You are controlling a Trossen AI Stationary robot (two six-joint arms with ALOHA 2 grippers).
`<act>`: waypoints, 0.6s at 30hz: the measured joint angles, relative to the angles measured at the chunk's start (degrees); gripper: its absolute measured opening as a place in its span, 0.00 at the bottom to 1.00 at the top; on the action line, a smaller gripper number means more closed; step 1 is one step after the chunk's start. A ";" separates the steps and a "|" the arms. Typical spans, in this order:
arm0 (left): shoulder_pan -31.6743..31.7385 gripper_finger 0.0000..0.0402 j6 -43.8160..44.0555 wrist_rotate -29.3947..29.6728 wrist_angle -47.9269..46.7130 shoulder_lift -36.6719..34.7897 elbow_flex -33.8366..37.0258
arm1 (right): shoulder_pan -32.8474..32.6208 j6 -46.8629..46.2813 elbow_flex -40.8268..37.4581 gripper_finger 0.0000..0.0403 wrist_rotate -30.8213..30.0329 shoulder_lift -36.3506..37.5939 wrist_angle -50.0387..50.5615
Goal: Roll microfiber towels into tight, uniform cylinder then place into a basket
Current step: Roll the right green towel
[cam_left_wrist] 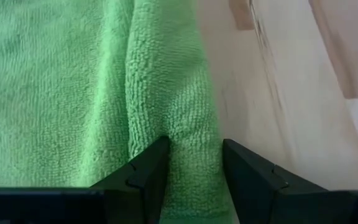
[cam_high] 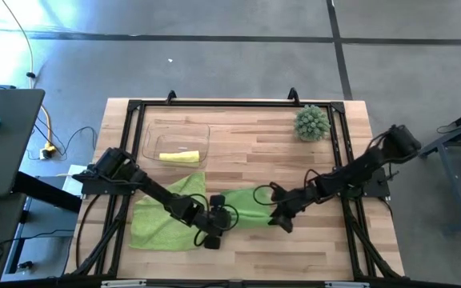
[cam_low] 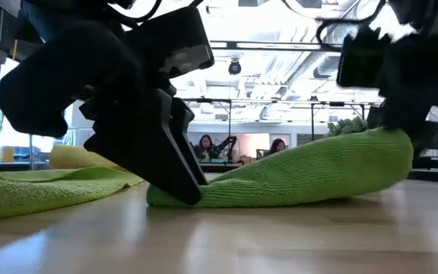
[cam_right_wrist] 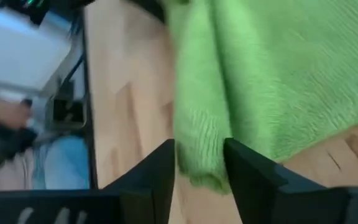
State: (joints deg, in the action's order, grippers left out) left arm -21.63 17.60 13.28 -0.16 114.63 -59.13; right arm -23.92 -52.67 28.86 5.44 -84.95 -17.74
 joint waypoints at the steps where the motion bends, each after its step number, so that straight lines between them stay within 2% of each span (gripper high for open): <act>1: 0.19 0.35 0.58 -0.11 0.02 0.00 0.02 | -0.44 1.67 0.00 0.34 0.79 1.30 0.78; 4: 0.65 0.35 1.43 -0.38 0.26 -0.02 0.10 | -3.27 7.83 0.07 0.34 0.76 3.90 0.39; 6: 0.88 0.35 1.65 -0.72 0.66 -0.04 0.15 | -6.06 14.57 0.09 0.34 -1.86 4.62 0.28; 11: 1.01 0.35 1.77 -0.83 1.00 -0.02 0.20 | -14.06 34.90 0.13 0.33 -16.82 2.95 -0.82; 15: 1.01 0.35 1.79 -0.79 1.17 -0.04 0.22 | -17.75 39.65 0.22 0.33 -28.57 -1.23 -6.01; 18: 1.01 0.35 1.84 -0.75 1.27 -0.03 0.24 | -18.50 39.72 0.22 0.33 -31.05 -5.67 -9.99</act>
State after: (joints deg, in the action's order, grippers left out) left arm -20.62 19.45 12.53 1.11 114.60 -58.89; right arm -42.41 -12.95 29.08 -25.61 -90.63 -27.73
